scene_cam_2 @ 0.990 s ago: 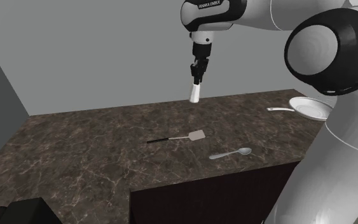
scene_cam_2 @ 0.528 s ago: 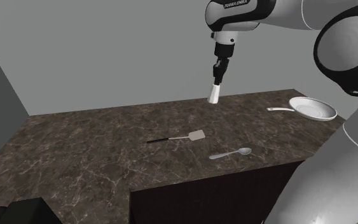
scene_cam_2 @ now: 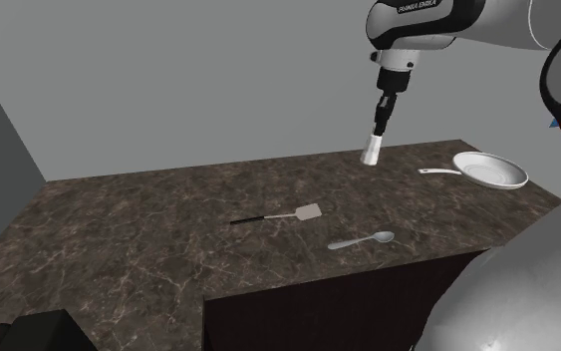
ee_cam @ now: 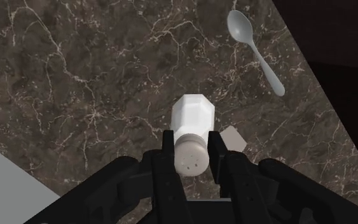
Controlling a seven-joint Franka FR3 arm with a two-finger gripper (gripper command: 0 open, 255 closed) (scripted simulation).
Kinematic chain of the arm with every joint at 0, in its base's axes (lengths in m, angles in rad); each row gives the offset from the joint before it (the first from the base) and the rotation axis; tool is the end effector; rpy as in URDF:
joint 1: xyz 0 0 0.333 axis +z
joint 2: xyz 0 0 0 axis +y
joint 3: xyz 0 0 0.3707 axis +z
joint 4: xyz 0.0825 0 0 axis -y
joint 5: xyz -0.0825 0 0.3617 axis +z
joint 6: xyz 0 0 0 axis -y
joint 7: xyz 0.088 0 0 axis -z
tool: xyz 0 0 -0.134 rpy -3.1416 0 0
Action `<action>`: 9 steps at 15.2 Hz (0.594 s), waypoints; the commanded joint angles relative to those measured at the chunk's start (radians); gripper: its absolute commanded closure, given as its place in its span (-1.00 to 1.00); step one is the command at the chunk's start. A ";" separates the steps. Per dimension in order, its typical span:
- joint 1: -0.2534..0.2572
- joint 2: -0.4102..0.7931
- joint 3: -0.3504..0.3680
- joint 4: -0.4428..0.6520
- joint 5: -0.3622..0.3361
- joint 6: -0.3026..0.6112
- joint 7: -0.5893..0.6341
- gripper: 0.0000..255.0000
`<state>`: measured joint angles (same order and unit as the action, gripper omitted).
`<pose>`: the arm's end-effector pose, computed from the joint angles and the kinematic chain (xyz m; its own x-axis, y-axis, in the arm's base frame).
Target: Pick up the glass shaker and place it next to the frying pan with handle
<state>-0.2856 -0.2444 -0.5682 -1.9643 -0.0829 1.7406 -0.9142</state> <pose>0.2754 -0.3723 0.5883 0.9956 0.0889 0.0296 0.0901 -0.9950 -0.0419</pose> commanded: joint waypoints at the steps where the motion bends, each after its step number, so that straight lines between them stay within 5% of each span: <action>1: -0.020 -0.025 -0.023 -0.015 -0.019 -0.006 -0.038 1.00; 9: -0.092 -0.055 -0.141 -0.010 -0.067 -0.025 -0.216 1.00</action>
<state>-0.3717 -0.3080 -0.6904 -1.9964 -0.1505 1.7281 -1.1002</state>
